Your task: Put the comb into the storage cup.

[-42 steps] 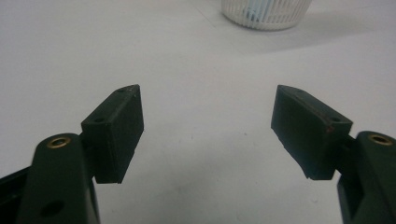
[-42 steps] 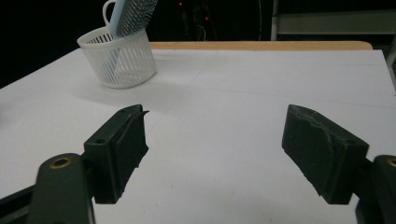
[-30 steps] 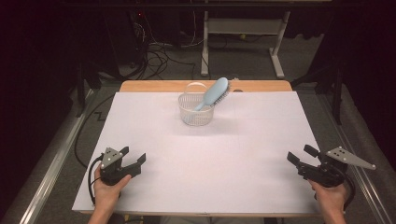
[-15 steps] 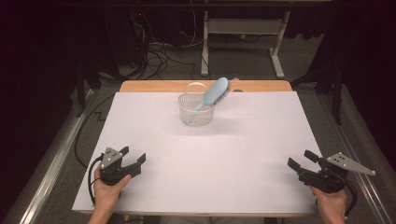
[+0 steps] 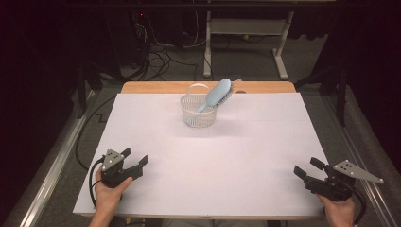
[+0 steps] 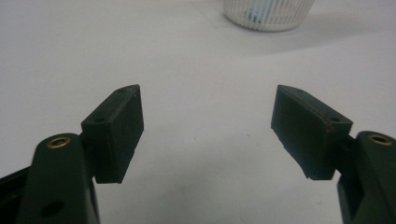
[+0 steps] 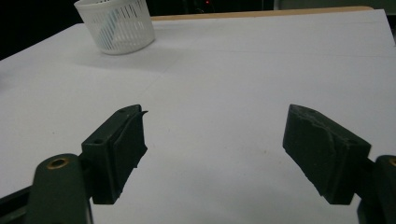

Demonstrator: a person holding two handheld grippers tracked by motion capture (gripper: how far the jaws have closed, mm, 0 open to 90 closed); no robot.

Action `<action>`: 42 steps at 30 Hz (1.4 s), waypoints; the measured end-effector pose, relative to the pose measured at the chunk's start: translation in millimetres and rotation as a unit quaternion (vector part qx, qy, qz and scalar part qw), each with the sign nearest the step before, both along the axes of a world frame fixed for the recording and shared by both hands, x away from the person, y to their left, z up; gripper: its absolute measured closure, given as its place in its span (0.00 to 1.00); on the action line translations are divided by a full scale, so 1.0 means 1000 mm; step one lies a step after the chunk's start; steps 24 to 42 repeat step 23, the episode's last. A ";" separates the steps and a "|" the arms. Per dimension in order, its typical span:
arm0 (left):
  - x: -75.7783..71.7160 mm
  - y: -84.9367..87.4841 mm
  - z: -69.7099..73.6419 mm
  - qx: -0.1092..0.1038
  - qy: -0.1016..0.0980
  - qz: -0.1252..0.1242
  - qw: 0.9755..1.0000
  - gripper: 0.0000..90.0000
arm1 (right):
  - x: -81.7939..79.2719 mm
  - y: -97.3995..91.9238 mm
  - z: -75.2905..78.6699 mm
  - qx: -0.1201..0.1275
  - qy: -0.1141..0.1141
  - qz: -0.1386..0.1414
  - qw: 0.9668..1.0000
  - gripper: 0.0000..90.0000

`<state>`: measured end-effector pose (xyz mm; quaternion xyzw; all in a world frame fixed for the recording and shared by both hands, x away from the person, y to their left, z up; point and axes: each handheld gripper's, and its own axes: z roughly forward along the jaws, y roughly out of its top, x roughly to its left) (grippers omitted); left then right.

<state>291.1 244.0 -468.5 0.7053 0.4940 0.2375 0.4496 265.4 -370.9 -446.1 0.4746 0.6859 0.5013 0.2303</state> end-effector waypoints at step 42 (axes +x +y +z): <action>0.002 -0.002 -0.002 -0.002 0.003 -0.001 1.000 0.29 | -0.004 -0.001 -0.009 0.008 -0.025 0.006 1.000 0.25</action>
